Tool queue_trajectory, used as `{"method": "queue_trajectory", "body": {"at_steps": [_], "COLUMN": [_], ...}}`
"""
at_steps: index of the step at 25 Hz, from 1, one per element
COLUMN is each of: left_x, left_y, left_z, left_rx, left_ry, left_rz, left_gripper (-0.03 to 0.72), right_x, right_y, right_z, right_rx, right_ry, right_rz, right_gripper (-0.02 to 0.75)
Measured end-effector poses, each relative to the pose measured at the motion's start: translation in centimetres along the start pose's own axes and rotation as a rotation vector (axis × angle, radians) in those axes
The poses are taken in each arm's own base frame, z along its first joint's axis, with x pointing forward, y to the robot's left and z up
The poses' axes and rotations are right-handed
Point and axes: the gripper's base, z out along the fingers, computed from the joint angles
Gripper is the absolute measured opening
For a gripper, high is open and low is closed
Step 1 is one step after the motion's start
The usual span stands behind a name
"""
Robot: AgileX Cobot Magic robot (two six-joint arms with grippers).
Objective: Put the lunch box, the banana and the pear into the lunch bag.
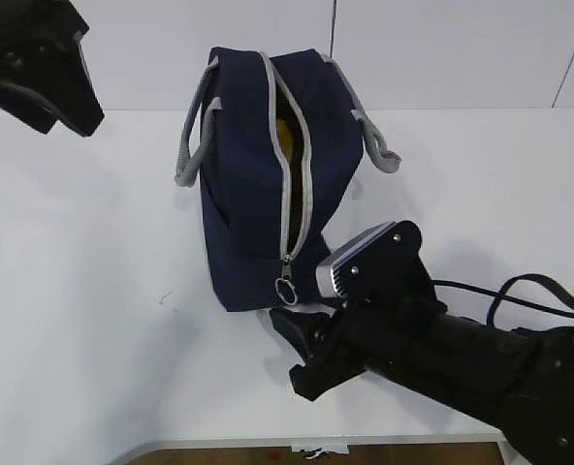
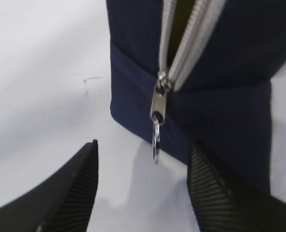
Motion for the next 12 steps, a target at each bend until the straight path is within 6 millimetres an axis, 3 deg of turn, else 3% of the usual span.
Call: {"method": "queue_trajectory", "body": {"at_steps": [12], "left_x": [0.0], "left_y": [-0.1], "left_z": [0.0], "left_rx": [0.007], "left_ry": [0.000], "left_rz": [-0.002], "left_gripper": [0.341], "right_x": [0.5], "right_y": [0.0], "right_z": [1.8], "right_rx": [0.000], "right_ry": [0.009], "right_rz": [0.058], "right_gripper": [0.454]}}
